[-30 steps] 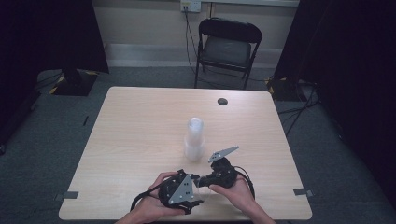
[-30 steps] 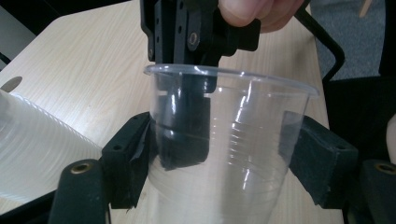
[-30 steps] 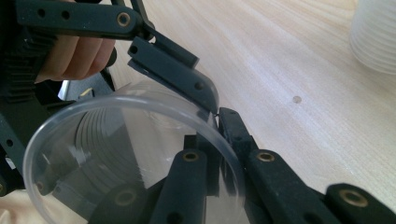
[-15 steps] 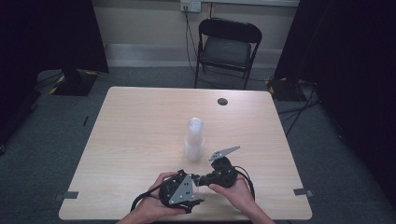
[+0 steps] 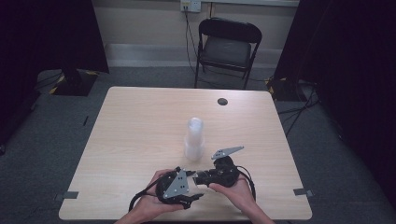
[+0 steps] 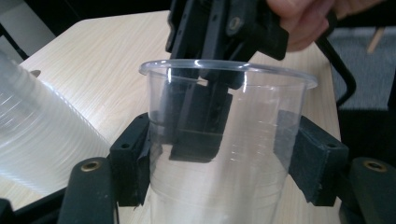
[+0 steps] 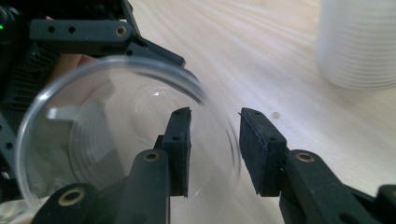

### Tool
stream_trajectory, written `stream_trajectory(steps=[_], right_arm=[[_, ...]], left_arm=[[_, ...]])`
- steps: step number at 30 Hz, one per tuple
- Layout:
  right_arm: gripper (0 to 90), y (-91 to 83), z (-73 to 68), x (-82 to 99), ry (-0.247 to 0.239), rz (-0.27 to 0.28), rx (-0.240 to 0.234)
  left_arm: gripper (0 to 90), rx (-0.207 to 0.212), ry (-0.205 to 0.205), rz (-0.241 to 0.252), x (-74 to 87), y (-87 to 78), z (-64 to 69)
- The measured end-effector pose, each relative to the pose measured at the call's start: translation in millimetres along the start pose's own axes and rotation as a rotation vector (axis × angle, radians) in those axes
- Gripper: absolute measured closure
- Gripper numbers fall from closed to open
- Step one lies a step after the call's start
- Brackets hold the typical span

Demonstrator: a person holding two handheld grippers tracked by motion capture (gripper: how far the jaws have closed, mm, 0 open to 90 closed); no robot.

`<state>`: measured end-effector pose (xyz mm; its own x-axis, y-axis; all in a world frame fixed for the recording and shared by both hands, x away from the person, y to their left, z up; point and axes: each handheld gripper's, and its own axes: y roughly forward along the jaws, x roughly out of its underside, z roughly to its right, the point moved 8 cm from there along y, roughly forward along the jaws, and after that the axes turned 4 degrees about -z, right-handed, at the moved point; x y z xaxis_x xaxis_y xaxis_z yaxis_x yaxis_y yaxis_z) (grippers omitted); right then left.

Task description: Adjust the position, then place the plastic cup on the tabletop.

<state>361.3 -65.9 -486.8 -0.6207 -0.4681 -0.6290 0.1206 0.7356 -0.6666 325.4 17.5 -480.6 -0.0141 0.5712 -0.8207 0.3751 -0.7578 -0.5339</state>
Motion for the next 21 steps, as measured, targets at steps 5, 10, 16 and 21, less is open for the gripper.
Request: stream_trajectory(steps=[5, 10, 16, 21], right_arm=[[64.1, -5.9, 0.4, -4.6, -0.015, 0.054, 0.004], [61.3, -11.7, 2.2, -7.5, -0.009, 0.087, 0.016], [59.7, -17.1, 2.8, -9.5, -0.014, 0.128, 0.021], [58.3, -22.4, 3.8, -11.9, -0.016, 0.163, 0.026]], left_arm=[[31.9, 0.001, -0.042, 0.027, -0.7, 0.0, -1.9], [32.3, -0.01, -0.079, 0.042, 2.1, -0.5, -6.8], [32.5, -0.012, -0.116, 0.05, 6.4, -1.9, -13.3], [32.4, -0.021, -0.161, 0.063, 10.4, -4.0, -19.9]])
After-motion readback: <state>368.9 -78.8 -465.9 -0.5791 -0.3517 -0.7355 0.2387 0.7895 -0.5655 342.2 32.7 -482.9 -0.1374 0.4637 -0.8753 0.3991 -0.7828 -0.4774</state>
